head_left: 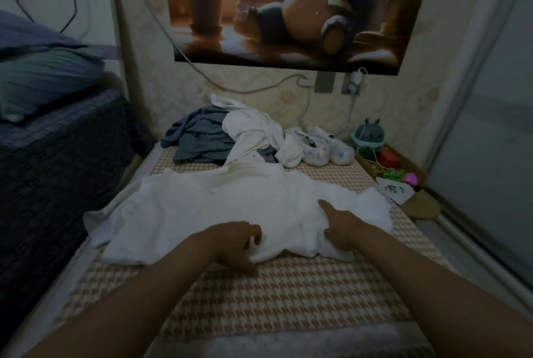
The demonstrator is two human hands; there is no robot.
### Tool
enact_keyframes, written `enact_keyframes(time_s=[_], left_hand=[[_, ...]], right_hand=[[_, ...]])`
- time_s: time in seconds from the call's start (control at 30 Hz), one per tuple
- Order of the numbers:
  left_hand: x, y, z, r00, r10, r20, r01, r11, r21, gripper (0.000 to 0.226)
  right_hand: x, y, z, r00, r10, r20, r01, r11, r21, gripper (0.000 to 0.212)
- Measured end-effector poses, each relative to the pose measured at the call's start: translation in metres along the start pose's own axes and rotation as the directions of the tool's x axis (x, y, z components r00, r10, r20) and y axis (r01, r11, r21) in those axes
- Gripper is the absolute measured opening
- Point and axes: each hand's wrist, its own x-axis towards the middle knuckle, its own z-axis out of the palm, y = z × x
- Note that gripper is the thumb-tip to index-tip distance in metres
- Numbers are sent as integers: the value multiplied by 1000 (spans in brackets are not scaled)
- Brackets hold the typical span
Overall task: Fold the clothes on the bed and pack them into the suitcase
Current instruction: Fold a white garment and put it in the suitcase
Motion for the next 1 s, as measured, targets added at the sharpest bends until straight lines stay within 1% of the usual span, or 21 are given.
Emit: enact_keyframes(time_s=[0.03, 0.1, 0.17, 0.2, 0.23, 0.3, 0.33, 0.37, 0.43, 0.47, 0.53, 0.57, 0.63, 0.67, 0.7, 0.73, 0.77, 0.83, 0.9, 0.93, 1.0], left_hand=[[7, 6, 4, 1000, 13, -4, -13, 1000, 8, 56], [17, 12, 4, 999, 29, -45, -28, 1000, 11, 38], [24, 16, 0, 998, 36, -42, -36, 999, 10, 19], [25, 18, -4, 999, 41, -18, -40, 999, 15, 16], [25, 21, -5, 999, 40, 12, -40, 999, 20, 16], [25, 28, -4, 998, 22, 51, -23, 1000, 20, 20], [25, 32, -2, 999, 23, 35, -23, 1000, 14, 24], [27, 36, 1, 999, 38, 0, -38, 999, 3, 27], [31, 42, 0, 996, 75, -51, -76, 997, -29, 18], [32, 46, -4, 995, 90, -47, -93, 995, -45, 12], [35, 54, -13, 991, 129, 33, -126, 988, -86, 12], [35, 59, -15, 986, 137, 100, -127, 987, -101, 16], [37, 69, -14, 964, 111, 241, -74, 985, -156, 22], [39, 72, -13, 952, 83, 293, -17, 975, -220, 25], [39, 74, -12, 947, 65, 314, 36, 952, -304, 27], [41, 74, -13, 955, 64, 289, 50, 928, -370, 25], [44, 71, -15, 973, 66, 219, 26, 920, -391, 21], [56, 58, -21, 999, 31, 17, -26, 968, -250, 13], [70, 43, -26, 982, -22, -187, 1, 994, -113, 21], [78, 32, -27, 966, -51, -253, 24, 994, -108, 25], [94, 8, -28, 945, -110, -309, 78, 990, -114, 34]], right_hand=[[-1, 4, -2, 998, -65, -25, 66, 997, 46, 67], [-4, 11, -7, 980, -138, -143, 152, 984, 95, 53], [-7, 18, -9, 969, -120, -217, 154, 977, 148, 40], [-9, 23, -8, 977, -84, -196, 122, 974, 192, 41], [-11, 27, -7, 988, -29, -153, 67, 966, 249, 48], [-12, 34, -4, 995, 71, -65, -45, 940, 337, 70], [-11, 36, -4, 996, 74, -51, -50, 930, 365, 76], [-12, 37, -7, 997, 55, -61, -28, 925, 379, 76], [-16, 39, -19, 993, -2, -115, 43, 933, 356, 55], [-20, 42, -26, 992, -22, -125, 57, 957, 285, 42], [-26, 44, -39, 999, -34, -15, 33, 997, -76, 30], [-29, 43, -41, 996, -25, 82, 45, 968, -248, 30], [-29, 36, -39, 972, 52, 229, 56, 897, -439, 42], [-26, 32, -38, 970, 79, 230, 43, 875, -481, 49], [-23, 27, -37, 980, 74, 185, 28, 869, -495, 52], [-21, 22, -38, 995, 35, 97, 18, 870, -493, 50], [-16, 19, -39, 999, -38, -16, 25, 875, -484, 43], [-3, 17, -37, 965, -169, -202, 71, 905, -420, 28], [16, 14, -37, 951, -185, -247, 105, 946, -306, 26], [26, 12, -37, 959, -166, -229, 109, 964, -241, 29], [49, 7, -39, 974, -110, -200, 90, 990, -107, 39]])
